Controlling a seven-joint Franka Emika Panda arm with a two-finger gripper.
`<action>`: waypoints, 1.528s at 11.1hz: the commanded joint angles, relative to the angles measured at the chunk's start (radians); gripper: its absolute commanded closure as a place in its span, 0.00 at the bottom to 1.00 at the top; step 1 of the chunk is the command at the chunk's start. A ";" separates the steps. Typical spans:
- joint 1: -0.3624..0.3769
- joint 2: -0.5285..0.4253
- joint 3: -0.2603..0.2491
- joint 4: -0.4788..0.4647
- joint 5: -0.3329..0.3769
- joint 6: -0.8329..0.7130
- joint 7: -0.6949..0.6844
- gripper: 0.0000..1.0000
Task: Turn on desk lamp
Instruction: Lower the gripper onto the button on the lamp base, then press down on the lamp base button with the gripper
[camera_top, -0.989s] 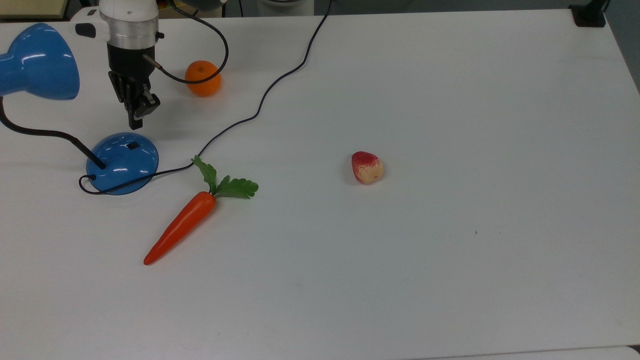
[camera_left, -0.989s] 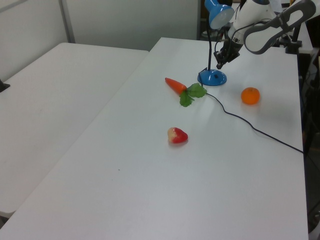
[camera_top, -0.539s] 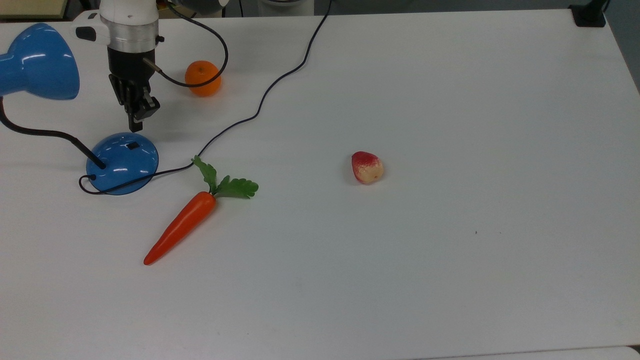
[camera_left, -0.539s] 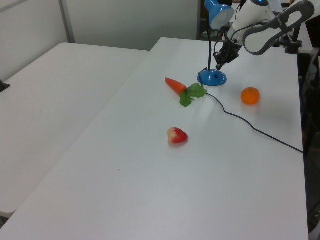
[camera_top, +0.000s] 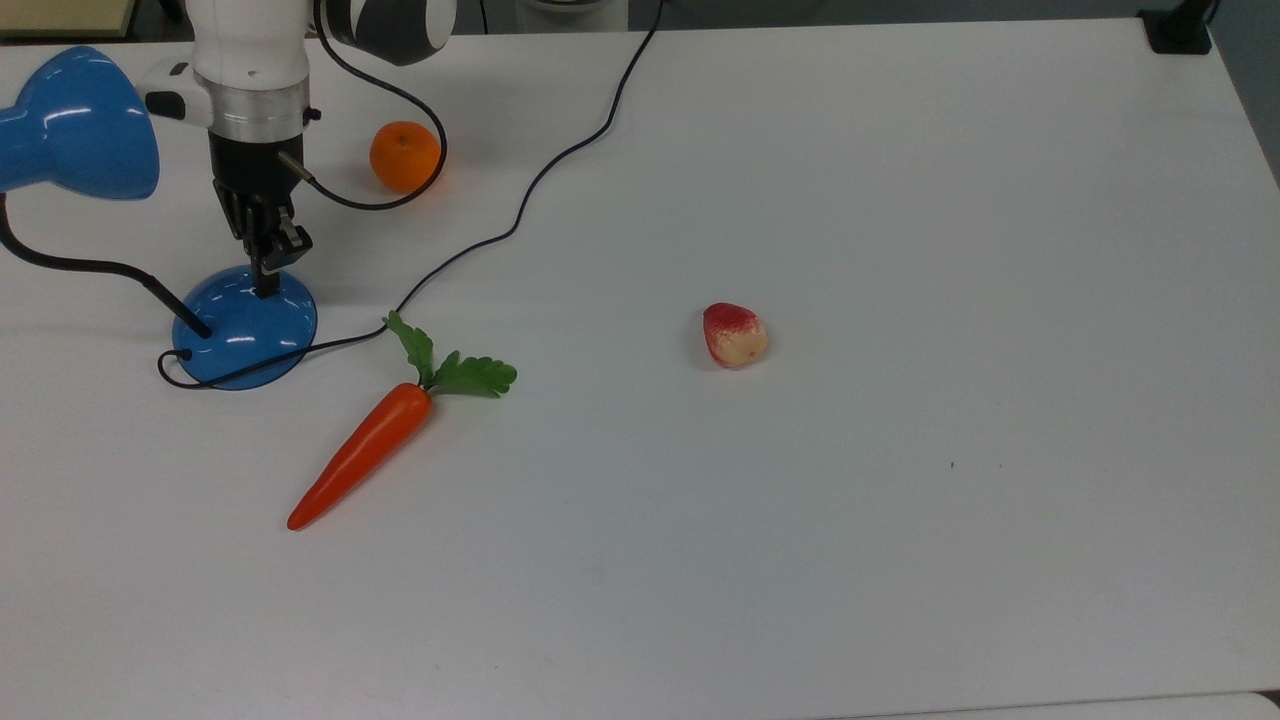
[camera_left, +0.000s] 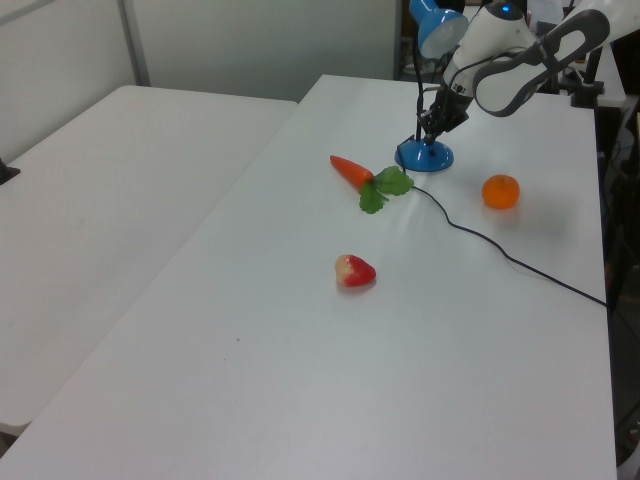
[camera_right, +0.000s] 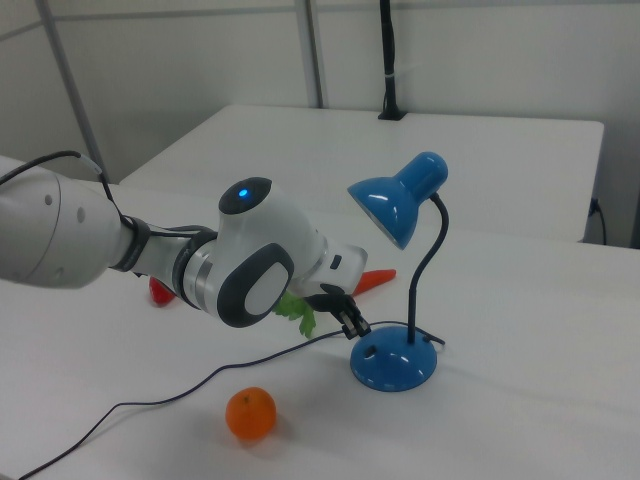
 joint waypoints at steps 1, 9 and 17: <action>0.003 0.023 -0.008 0.016 -0.033 0.020 0.033 1.00; 0.002 0.045 -0.036 0.015 -0.036 0.058 0.030 1.00; 0.002 0.045 -0.045 0.001 -0.041 0.058 0.013 1.00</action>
